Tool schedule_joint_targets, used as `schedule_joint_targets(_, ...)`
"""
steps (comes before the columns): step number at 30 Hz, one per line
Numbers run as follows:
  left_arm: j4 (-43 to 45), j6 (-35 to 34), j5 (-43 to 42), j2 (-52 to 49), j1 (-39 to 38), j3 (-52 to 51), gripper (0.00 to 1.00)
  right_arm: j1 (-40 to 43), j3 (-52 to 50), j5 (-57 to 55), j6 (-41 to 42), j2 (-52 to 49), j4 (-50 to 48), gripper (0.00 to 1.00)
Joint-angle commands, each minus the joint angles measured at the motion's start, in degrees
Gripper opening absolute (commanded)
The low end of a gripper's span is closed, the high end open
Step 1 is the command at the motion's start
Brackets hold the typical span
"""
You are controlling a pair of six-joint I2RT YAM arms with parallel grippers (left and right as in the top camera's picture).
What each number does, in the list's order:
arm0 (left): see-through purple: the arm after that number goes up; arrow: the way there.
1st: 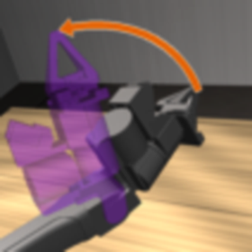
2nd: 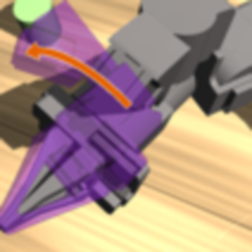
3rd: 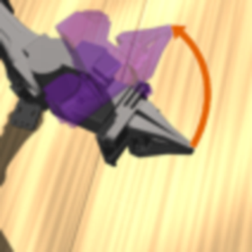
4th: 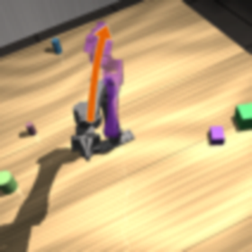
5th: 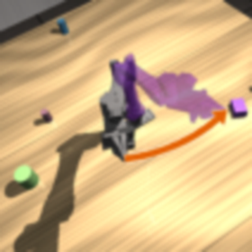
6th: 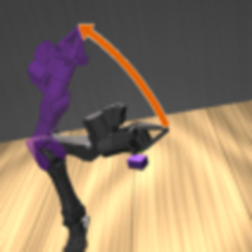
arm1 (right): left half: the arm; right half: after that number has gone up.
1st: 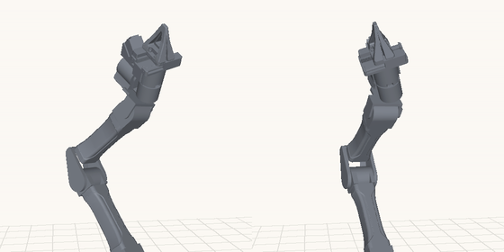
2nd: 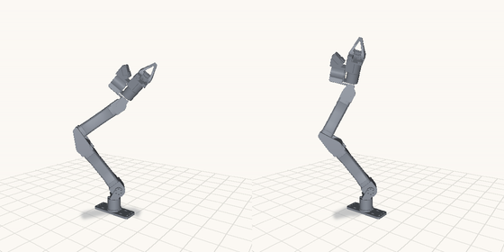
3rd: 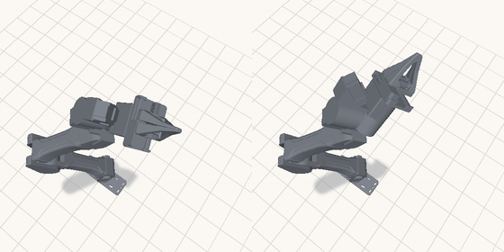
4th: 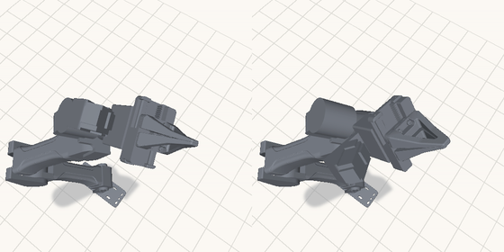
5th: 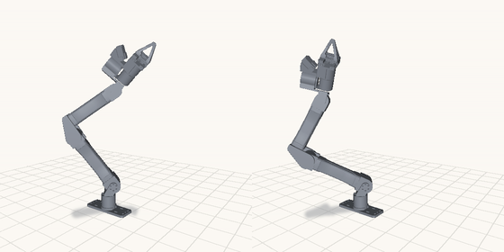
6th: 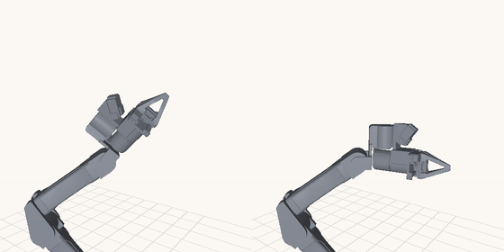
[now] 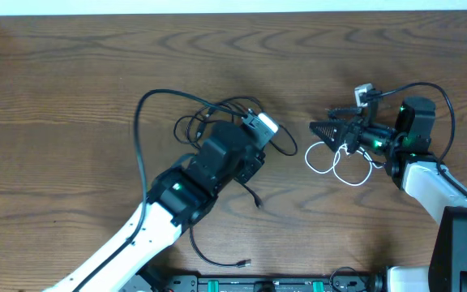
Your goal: Untangle cables
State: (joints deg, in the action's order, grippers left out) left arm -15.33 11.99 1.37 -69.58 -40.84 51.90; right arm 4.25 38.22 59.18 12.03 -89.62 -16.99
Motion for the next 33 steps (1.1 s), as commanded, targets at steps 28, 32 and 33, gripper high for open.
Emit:
schedule_joint_targets(28, -2.6, -3.2, -0.3, -17.7, 3.6, -1.1, 0.07, -0.2, 19.5, -46.0, 1.2, 15.5, 61.2, 0.99)
schedule_joint_targets(32, -2.6, -4.6, -0.3, -17.7, 4.5, -1.1, 0.07, -0.2, 19.5, -46.0, 1.2, 14.8, 61.8, 0.99)
schedule_joint_targets(33, -2.6, -4.9, -0.3, -17.7, 4.6, -1.1, 0.08, -0.2, 19.5, -46.0, 1.2, 14.4, 62.1, 0.99)
